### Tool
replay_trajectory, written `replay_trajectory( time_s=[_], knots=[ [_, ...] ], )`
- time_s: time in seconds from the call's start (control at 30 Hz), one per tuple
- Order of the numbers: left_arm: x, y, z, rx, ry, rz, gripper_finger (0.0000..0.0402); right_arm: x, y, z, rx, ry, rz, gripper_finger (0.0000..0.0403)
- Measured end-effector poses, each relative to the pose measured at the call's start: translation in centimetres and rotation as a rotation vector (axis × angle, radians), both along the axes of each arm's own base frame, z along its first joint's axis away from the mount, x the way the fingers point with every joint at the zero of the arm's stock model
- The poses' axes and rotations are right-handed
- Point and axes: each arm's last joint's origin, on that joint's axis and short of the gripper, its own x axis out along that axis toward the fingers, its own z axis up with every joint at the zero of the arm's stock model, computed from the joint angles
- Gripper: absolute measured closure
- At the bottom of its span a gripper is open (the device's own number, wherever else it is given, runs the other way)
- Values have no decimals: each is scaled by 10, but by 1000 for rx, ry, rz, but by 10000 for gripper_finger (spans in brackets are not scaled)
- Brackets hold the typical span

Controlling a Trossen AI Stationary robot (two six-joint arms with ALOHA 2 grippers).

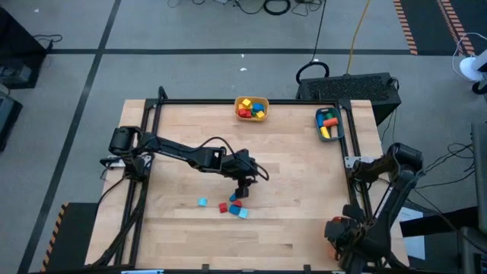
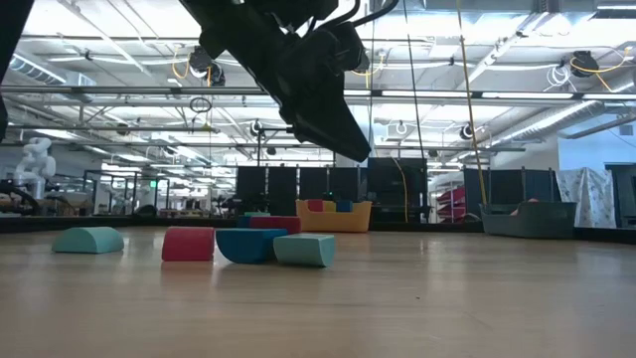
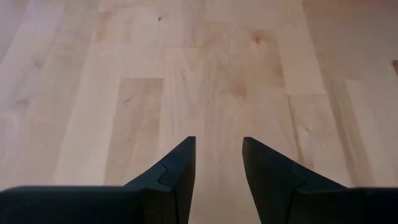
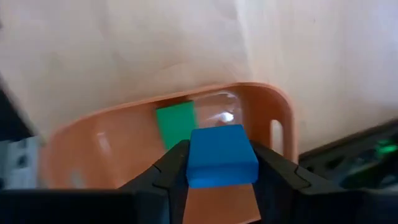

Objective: Sort blocks by size
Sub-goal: Put the blue half circle block into the orange bin, then put the light blue half circle block into the orange bin

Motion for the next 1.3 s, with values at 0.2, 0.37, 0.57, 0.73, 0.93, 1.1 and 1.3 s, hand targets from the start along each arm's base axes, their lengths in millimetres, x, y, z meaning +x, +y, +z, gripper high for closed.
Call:
replay_trajectory(
  time_s=[0.2,0.37,0.57,0.73,0.93,1.1,1.3],
  knots=[
    [0,0,0,9,-1,9,267,0,0,-10,-81,36,-23,240],
    [0,1,0,14,-2,15,267,0,0,-14,-104,37,-23,218],
    [0,1,-1,52,-2,-15,267,1,-1,-13,-139,-12,-129,212],
    [2,1,-8,55,14,-17,267,3,-3,-13,-171,-130,-279,220],
    [2,1,-10,91,18,-47,267,11,-9,-9,-283,-497,-329,234],
    [2,2,-10,75,20,-31,267,21,-14,-4,-351,-704,-274,238],
    [2,2,-9,16,24,23,267,34,-19,-2,-413,-787,-170,238]
  ],
)
